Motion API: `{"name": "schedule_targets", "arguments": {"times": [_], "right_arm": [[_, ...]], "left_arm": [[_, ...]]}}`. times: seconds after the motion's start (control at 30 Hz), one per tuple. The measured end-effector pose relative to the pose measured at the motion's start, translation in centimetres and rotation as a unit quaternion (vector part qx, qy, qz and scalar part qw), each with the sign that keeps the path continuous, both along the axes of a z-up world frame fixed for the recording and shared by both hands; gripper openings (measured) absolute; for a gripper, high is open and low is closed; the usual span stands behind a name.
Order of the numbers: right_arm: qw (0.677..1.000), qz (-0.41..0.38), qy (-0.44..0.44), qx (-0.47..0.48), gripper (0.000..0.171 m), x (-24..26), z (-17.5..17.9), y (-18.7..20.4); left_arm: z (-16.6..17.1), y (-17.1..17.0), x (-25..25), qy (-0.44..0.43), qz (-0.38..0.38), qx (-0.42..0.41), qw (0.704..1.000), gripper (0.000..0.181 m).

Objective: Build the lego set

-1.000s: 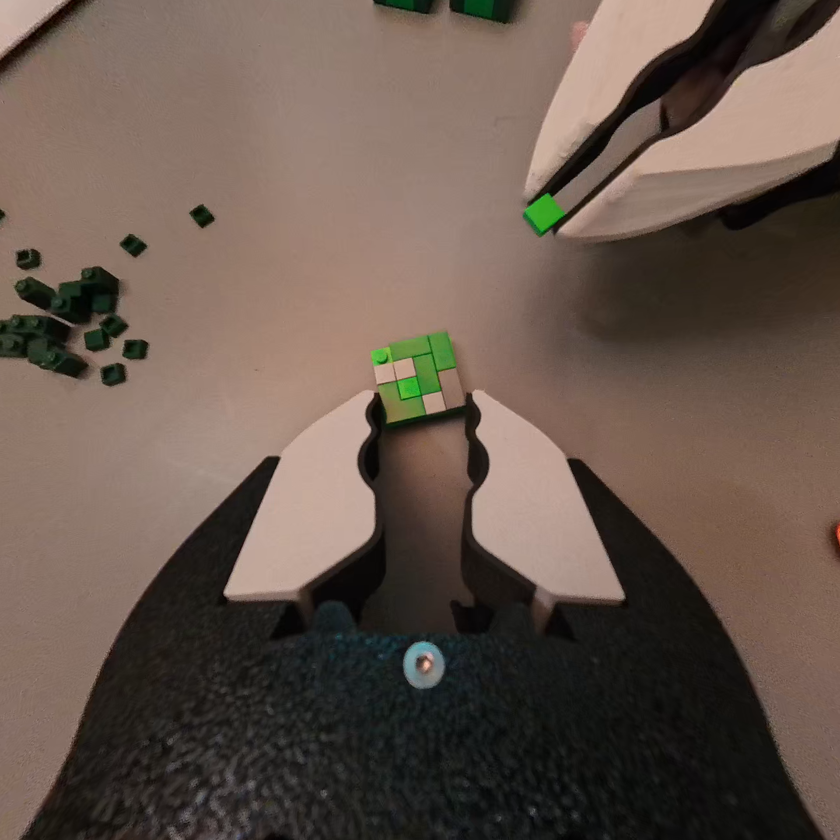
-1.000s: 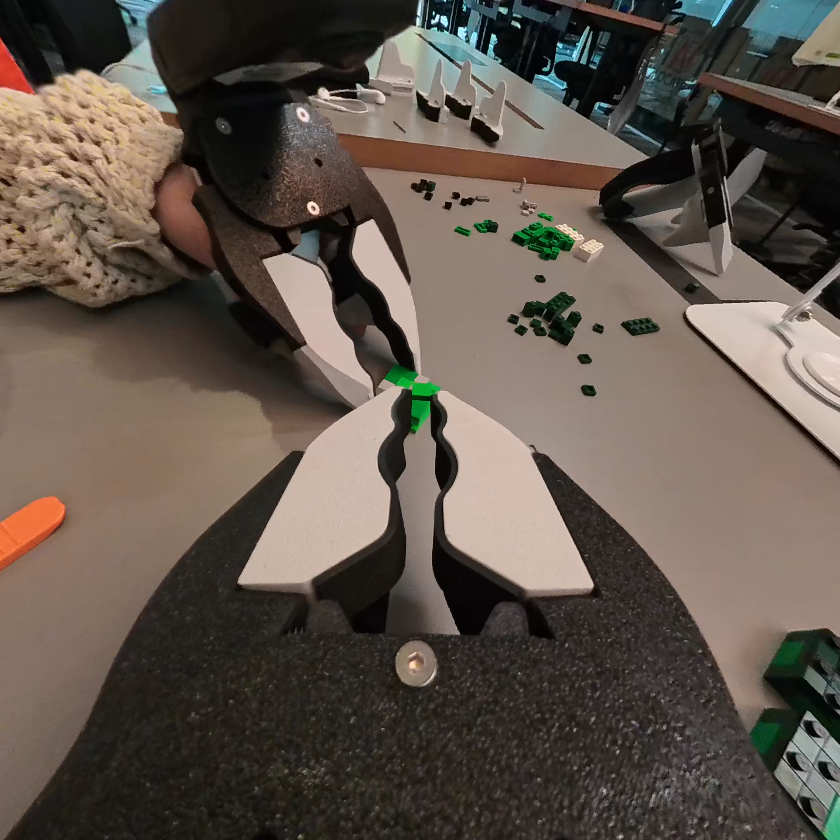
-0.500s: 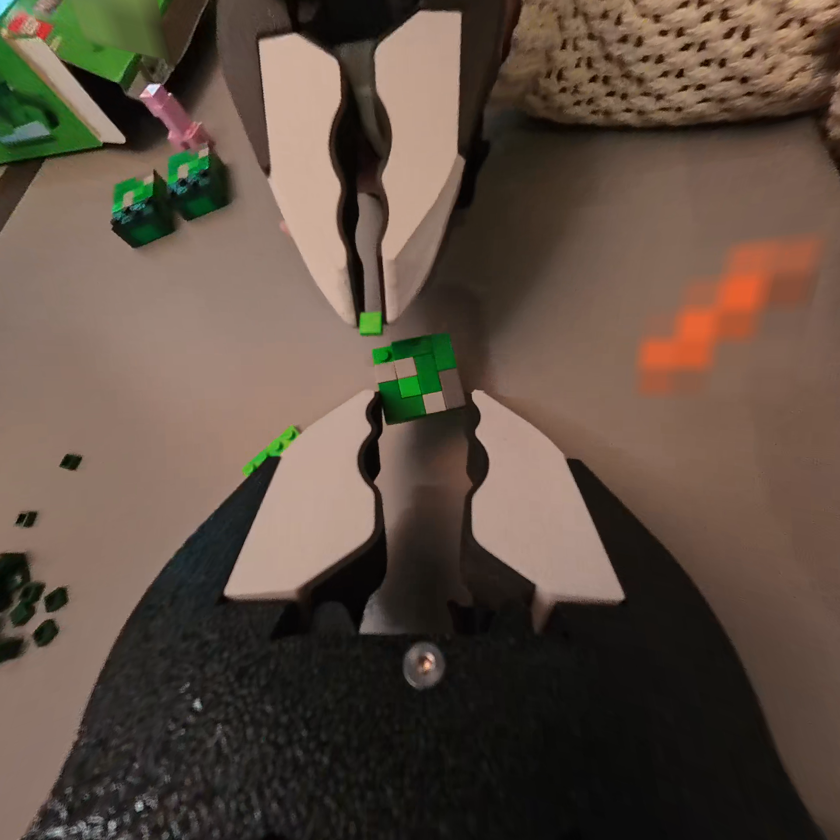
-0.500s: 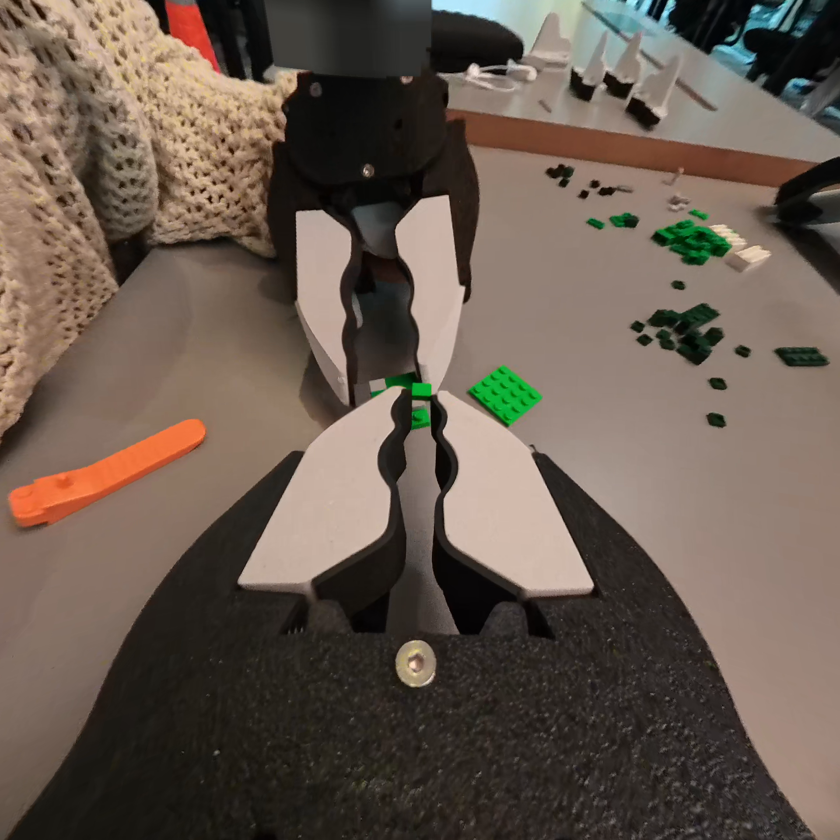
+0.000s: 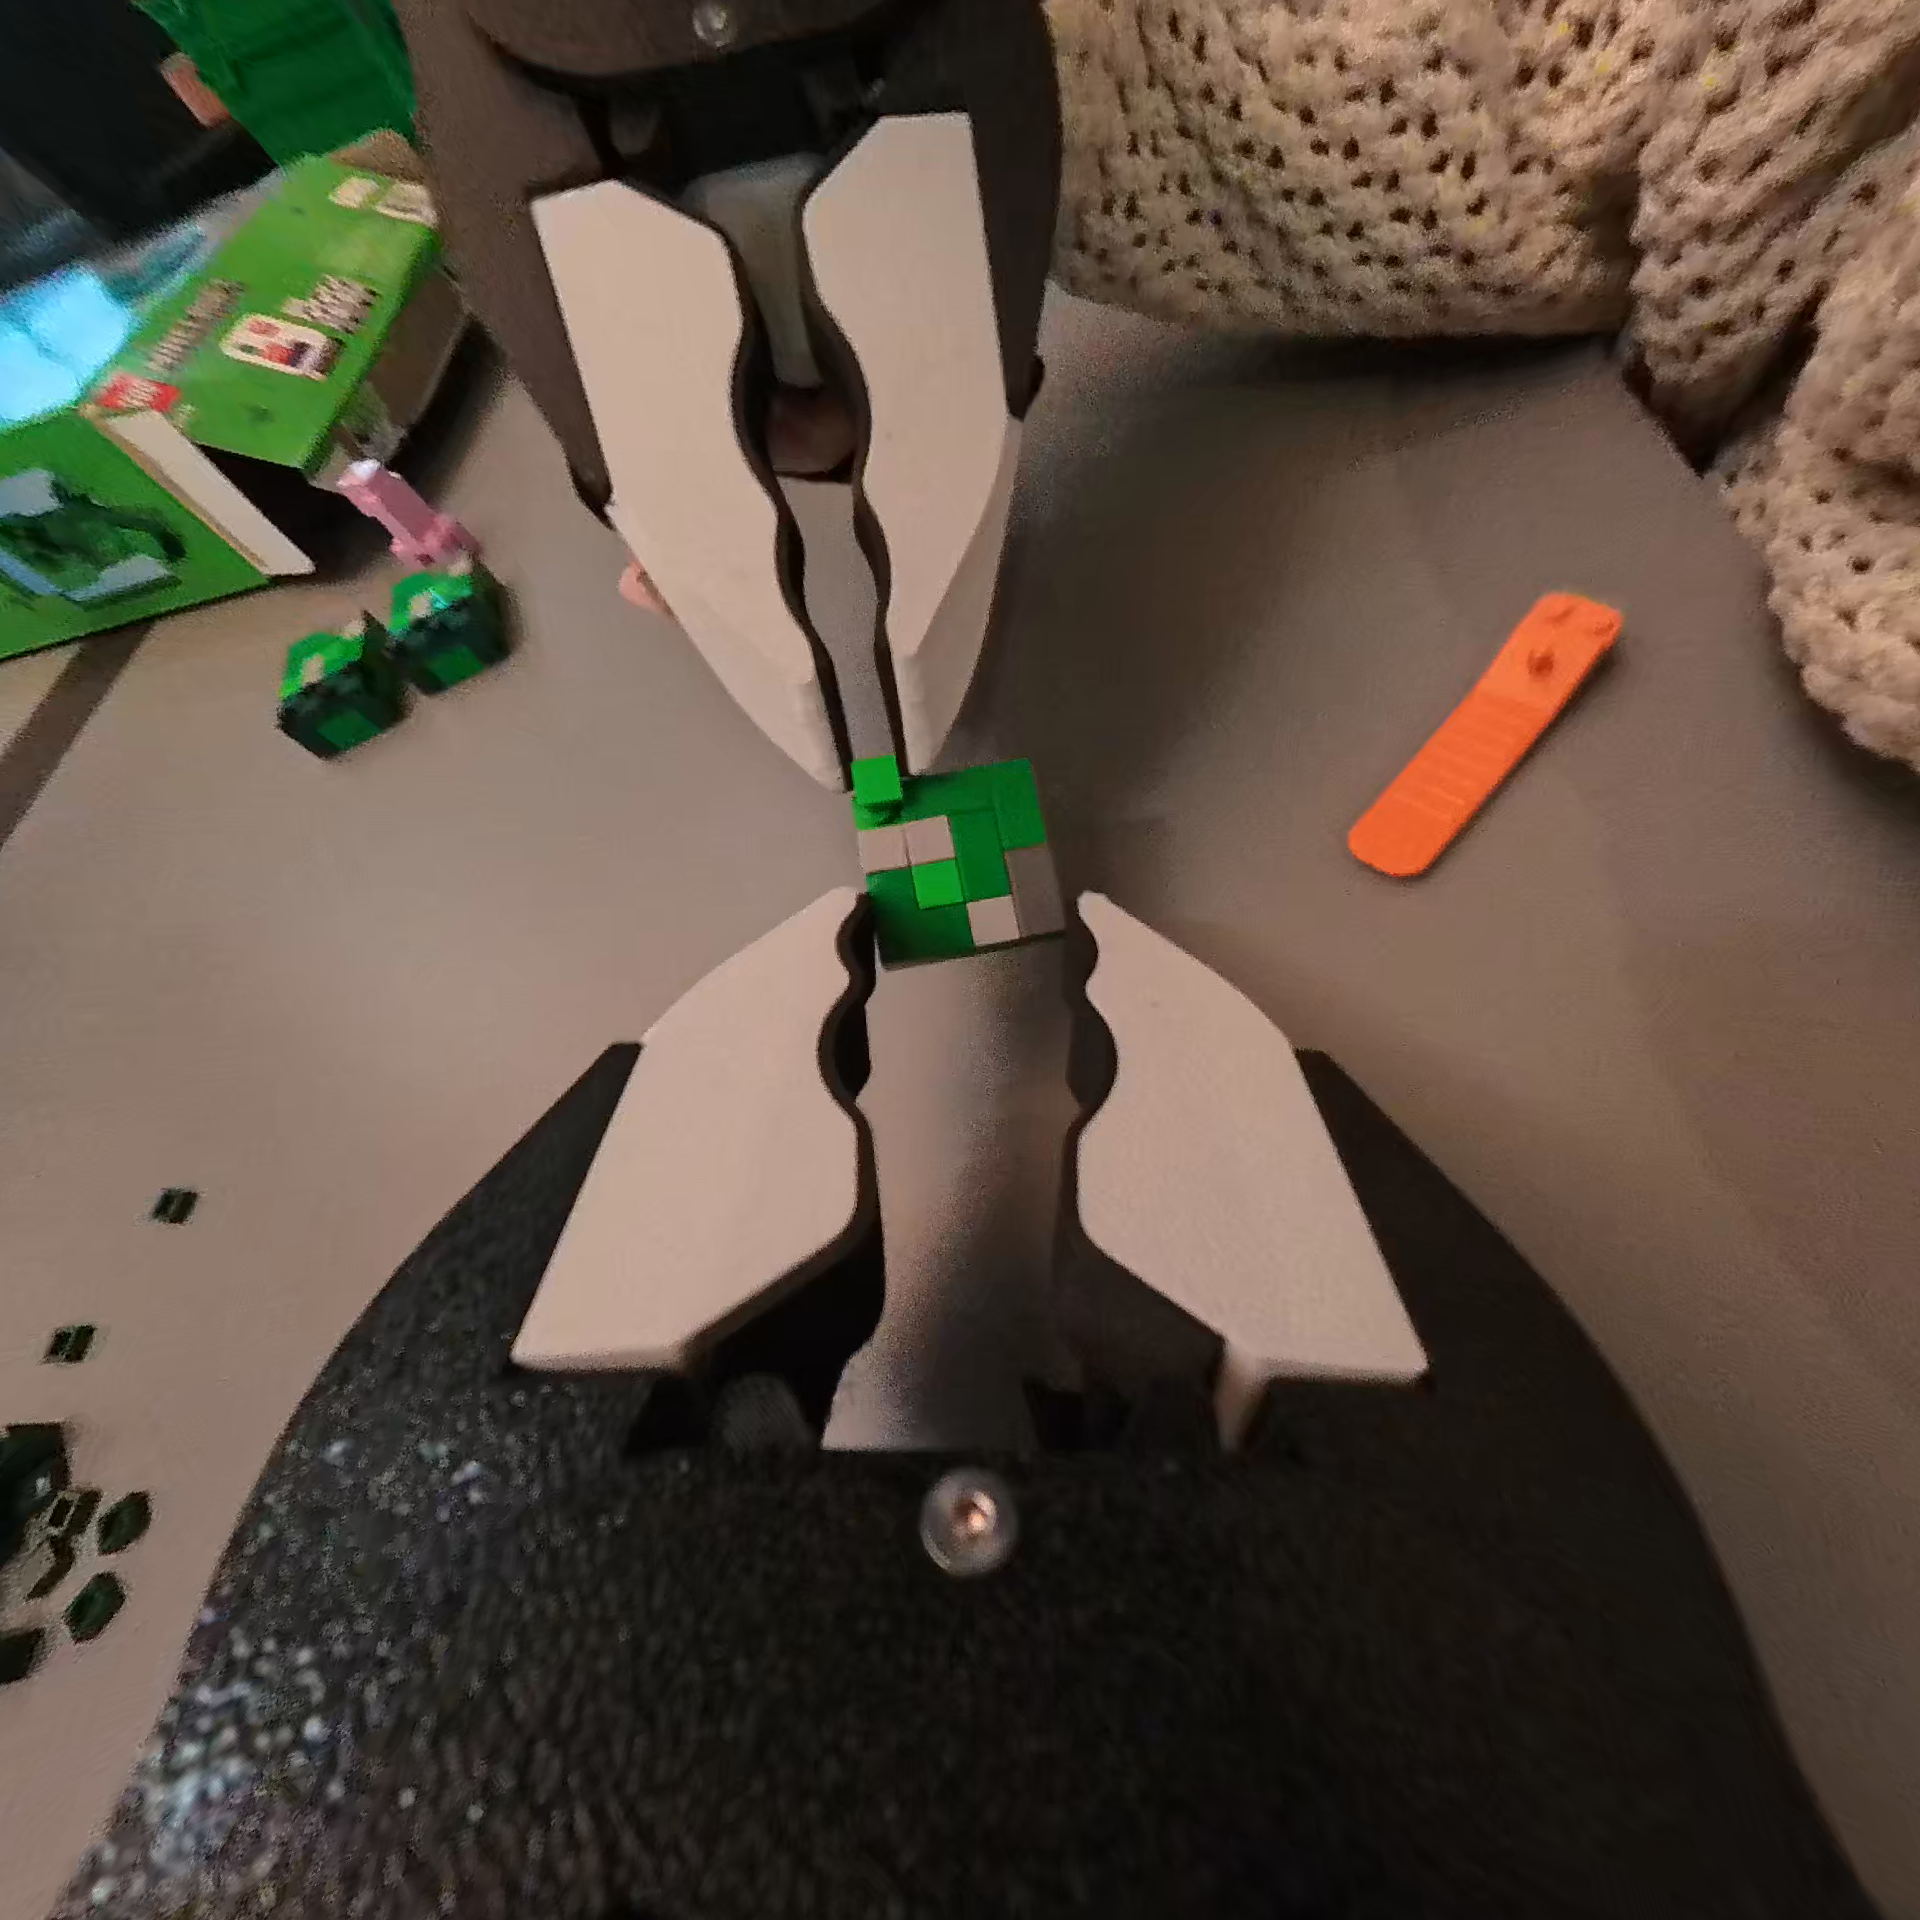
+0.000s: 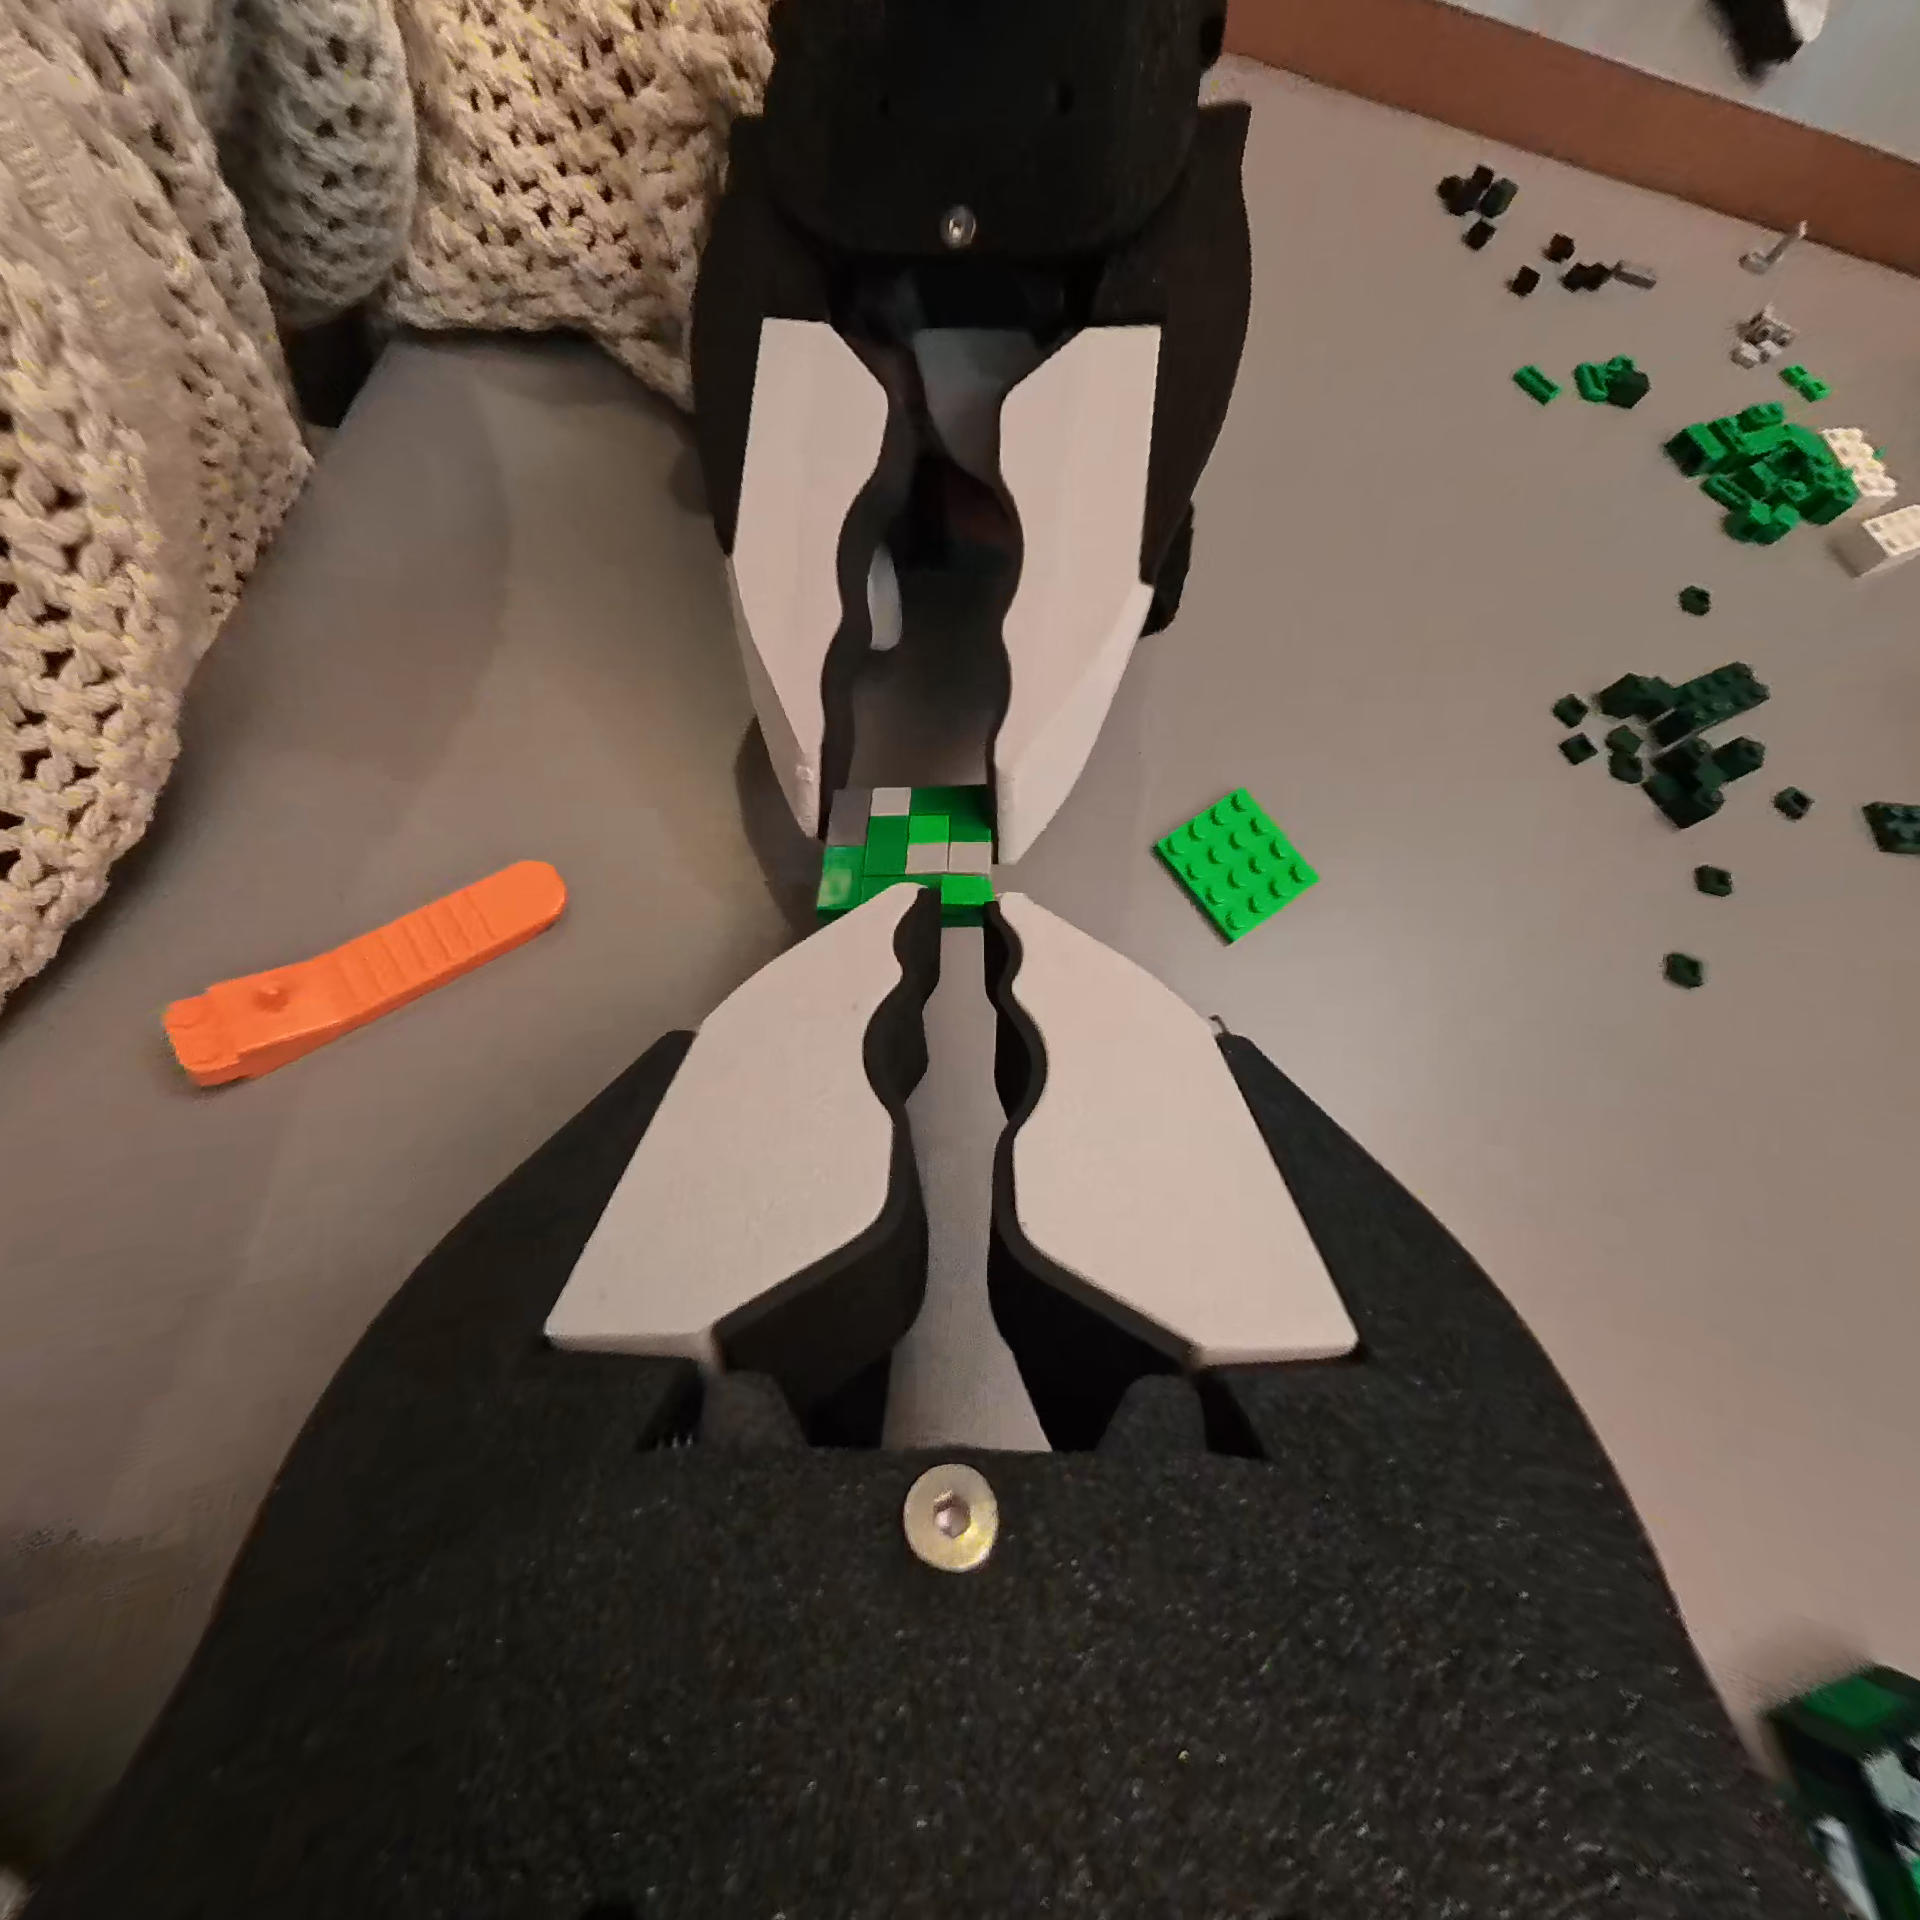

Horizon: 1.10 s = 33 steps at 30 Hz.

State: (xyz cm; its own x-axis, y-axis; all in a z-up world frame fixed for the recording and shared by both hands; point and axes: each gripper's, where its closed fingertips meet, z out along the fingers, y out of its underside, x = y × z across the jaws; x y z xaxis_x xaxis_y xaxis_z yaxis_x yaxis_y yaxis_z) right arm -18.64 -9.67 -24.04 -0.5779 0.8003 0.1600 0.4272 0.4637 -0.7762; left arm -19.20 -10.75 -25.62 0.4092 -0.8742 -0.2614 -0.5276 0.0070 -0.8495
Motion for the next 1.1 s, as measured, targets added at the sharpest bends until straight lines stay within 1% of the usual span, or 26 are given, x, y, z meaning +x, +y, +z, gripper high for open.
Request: {"name": "schedule_targets", "arguments": {"times": [0.17, 0.3, 0.43, 0.53, 1.1], "right_arm": [[0.999, 0.015, -0.003, 0.031, 0.007, -0.4, 2.9, 0.4], [0.996, 0.049, -0.049, 0.052, 0.007, -0.2, 4.5, 0.7], [0.989, 0.076, -0.11, 0.064, 0.007, 0.2, 4.7, 0.7], [0.984, 0.081, -0.132, 0.086, 0.007, 0.2, 4.6, 1.1], [0.974, 0.095, -0.171, 0.112, 0.008, -0.2, 4.7, 0.7]], "left_arm": [[2.8, 1.1, -0.1, -0.085, 0.046, 0.035, 0.995, 0.035], [4.2, 1.3, 0.4, -0.142, 0.061, 0.058, 0.986, 0.035], [4.2, 1.2, 0.5, -0.142, 0.06, 0.059, 0.986, 0.035], [4.2, 1.0, 0.6, -0.143, 0.053, 0.055, 0.987, 0.035], [4.6, 0.7, 0.6, -0.143, 0.046, 0.073, 0.986, 0.035]]}}
